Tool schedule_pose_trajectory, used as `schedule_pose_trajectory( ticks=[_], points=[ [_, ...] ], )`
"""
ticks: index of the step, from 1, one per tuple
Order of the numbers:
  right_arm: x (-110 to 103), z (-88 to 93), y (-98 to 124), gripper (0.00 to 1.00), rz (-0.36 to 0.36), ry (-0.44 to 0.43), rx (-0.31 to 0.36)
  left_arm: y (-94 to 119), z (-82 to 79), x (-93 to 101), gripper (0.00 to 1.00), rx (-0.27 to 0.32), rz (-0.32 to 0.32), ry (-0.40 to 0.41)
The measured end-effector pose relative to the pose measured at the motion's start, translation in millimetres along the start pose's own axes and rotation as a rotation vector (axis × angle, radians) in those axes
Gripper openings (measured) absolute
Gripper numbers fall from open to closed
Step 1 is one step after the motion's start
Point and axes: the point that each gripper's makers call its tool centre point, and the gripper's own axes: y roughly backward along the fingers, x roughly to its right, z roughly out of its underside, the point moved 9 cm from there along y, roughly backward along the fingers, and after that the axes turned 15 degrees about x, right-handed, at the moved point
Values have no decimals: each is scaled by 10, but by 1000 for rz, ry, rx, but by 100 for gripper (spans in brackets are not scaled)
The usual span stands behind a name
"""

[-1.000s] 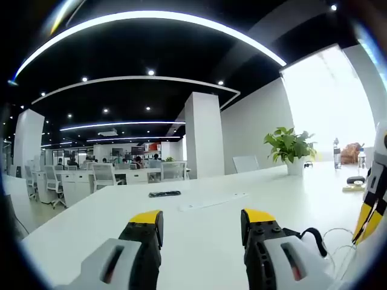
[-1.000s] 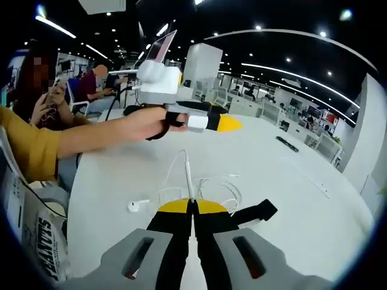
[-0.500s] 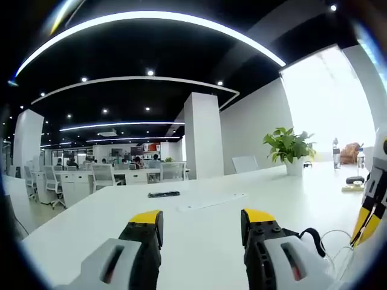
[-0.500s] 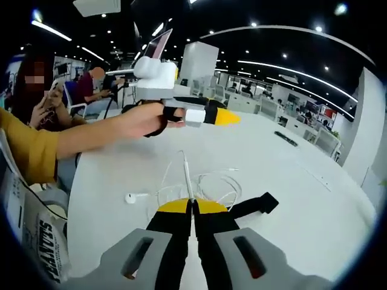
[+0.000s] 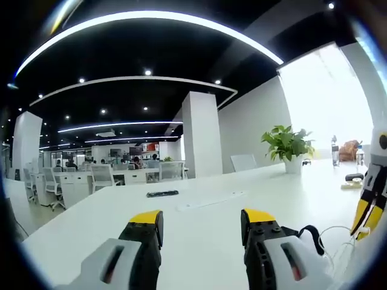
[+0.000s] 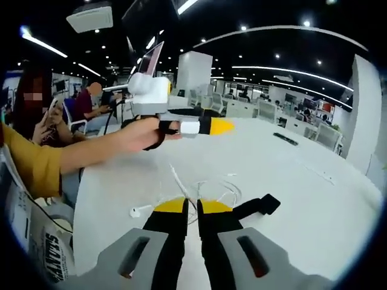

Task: Peel open the Velcro strap on the desktop, arrange the wired earphones neatly onto it, and close the Velcro strap to secure them.

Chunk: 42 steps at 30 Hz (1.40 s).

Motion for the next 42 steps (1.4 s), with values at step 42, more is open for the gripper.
schedule_pose_trajectory(
  ticks=[42],
  points=[
    [-214, -87, 11, 5, -106, 113, 44, 10, -8, 53, 55, -2, 23, -8]
  ],
)
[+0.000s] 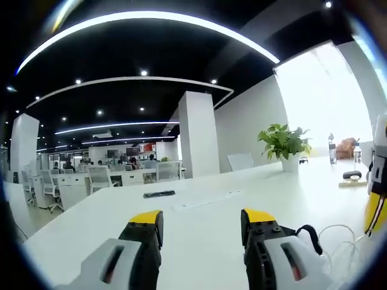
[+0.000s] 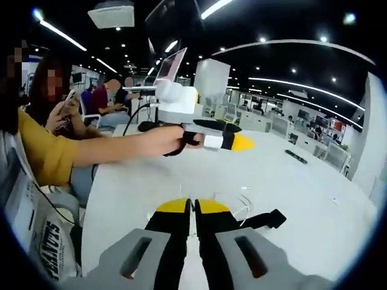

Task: Peel open the Velcro strap on the desktop, arrange the wired earphones neatly onto it, and close the Velcro strap to secure them.

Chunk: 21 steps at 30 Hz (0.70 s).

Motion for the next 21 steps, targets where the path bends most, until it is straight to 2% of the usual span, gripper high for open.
schedule_pose_trajectory(
  ticks=[5, 9, 12, 14, 16, 19, 21],
  points=[
    [81, -32, -9, 5, 23, 6, 17, -2, 0, -9, 55, 0, -3, 0],
    [156, -92, -26, 5, 48, 19, 67, -5, 2, -11, 55, -1, -3, 1],
    [179, -98, -28, 5, 57, 140, 93, -7, -1, -17, 55, 0, -4, 2],
    [136, -57, -22, 5, 44, 232, 71, -6, -4, -22, 55, 1, -5, 5],
    [76, 3, -13, 5, 29, 276, 42, -8, -7, -23, 55, 2, -5, 6],
    [-14, 96, 20, 5, -20, 220, 18, -11, -8, -16, 55, 2, -2, 5],
    [-44, 126, 49, 5, -33, 220, 13, -12, -7, -14, 55, 2, -1, 6]
  ],
)
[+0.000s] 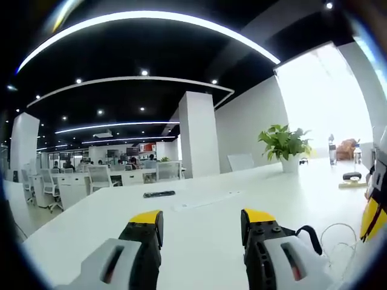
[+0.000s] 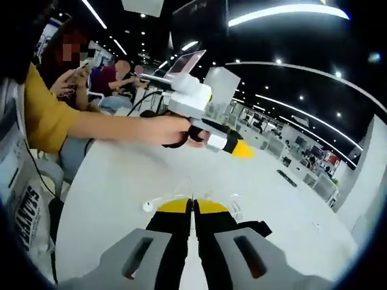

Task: Peel open the Velcro strap on the desktop, arrange the wired earphones neatly onto it, and close the Velcro strap to secure them.

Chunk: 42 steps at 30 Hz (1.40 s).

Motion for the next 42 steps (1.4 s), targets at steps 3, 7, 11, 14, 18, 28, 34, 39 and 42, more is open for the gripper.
schedule_pose_trajectory(
  ticks=[3, 7, 11, 14, 18, 28, 34, 39, 42],
  points=[
    [-68, 41, 48, 5, -34, 10, -19, 4, 4, 5, 55, -1, -1, -1],
    [-164, 118, 78, 5, -88, -7, -55, -1, 8, 8, 55, -2, 1, -3],
    [-204, 163, 71, 6, -118, -36, -75, -3, 11, 8, 55, -4, 1, -3],
    [-210, 168, 59, 6, -129, -65, -67, -1, 9, 14, 55, -2, 3, 0],
    [-207, 114, 41, 5, -102, -69, -34, 1, 12, 19, 55, -3, 4, 0],
    [76, -233, 41, 4, -26, -406, 234, -3, 6, 11, 55, -2, 1, 2],
    [284, -255, -8, 4, 15, -582, 300, -3, 5, 11, 55, -3, 2, 4],
    [409, -291, -20, 4, 126, -311, 249, -1, -7, 2, 55, 3, -2, 7],
    [494, -435, -33, 4, 162, -232, 273, 0, -4, 5, 55, 2, -1, 7]
  ],
)
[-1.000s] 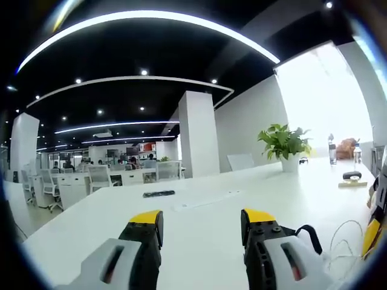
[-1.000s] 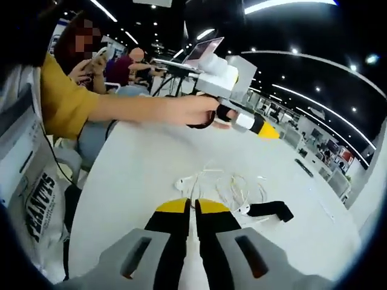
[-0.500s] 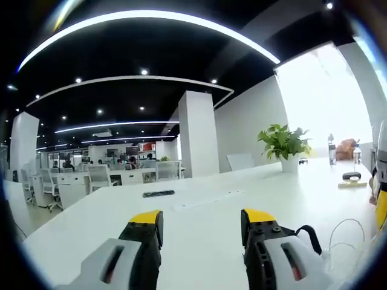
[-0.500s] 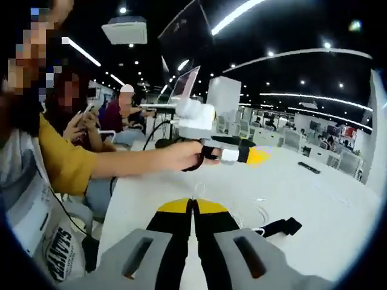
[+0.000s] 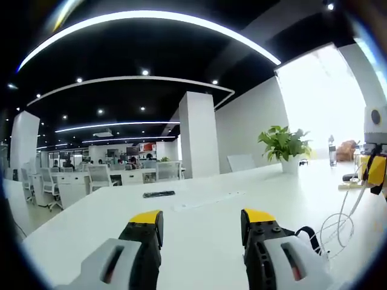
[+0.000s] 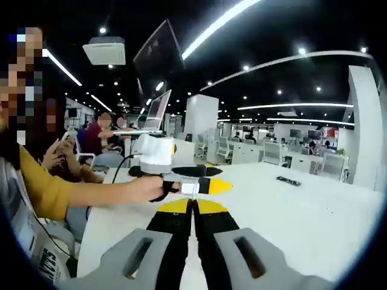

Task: Peel open the Velcro strap on the desktop, arrange the wired earphones neatly onto it, and close the Velcro strap to secure them.

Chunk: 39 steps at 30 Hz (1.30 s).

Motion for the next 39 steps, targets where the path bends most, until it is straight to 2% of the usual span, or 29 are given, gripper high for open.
schedule_pose_trajectory(
  ticks=[2, 4, 7, 10, 13, 15, 17, 18, 20, 22, 24, 26, 28, 30, 34, 37, 39],
  points=[
    [65, -161, -64, 4, 17, 68, 11, 1, 3, 2, 55, -2, 1, -2],
    [130, -361, -125, 4, 26, 93, 36, 5, 4, 1, 55, -2, 0, -1],
    [269, -763, -183, 4, 57, 172, 73, 7, 1, -16, 55, -1, -5, 3],
    [374, -1130, -155, 4, 129, 264, 106, 10, -8, -43, 55, 2, -14, 14],
    [549, -1564, -44, 4, 238, 383, 119, 14, -22, -44, 55, 6, -15, 21],
    [644, -1778, 70, 4, 312, 457, 127, 19, -31, -28, 55, 9, -8, 22],
    [688, -1893, 189, 4, 371, 530, 121, 17, -37, -8, 55, 10, -1, 22],
    [783, -2002, 282, 4, 418, 568, 110, 16, -33, 16, 55, 9, 7, 20],
    [884, -2100, 428, 4, 477, 617, 92, 13, -21, 49, 55, 3, 19, 15],
    [951, -2133, 578, 4, 532, 647, 59, 7, -9, 89, 55, -5, 35, 10],
    [953, -2096, 673, 4, 552, 627, 56, -3, -10, 143, 55, -2, 64, 18],
    [974, -2037, 744, 4, 552, 601, 14, -27, 2, 283, 55, -4, 141, 34],
    [937, -1988, 772, 4, 554, 608, 8, -38, 27, 429, 55, -16, 206, 29],
    [897, -1946, 785, 4, 548, 577, 9, -40, 57, 573, 55, -27, 273, 27],
    [847, -1875, 780, 4, 554, 587, 2, -13, 122, 932, 55, -56, 448, 43],
    [850, -1805, 764, 4, 552, 576, -14, 33, 114, 1094, 55, -45, 529, -1],
    [869, -1778, 768, 4, 555, 576, -24, 66, 99, 1160, 54, -43, 555, 2]
  ],
)
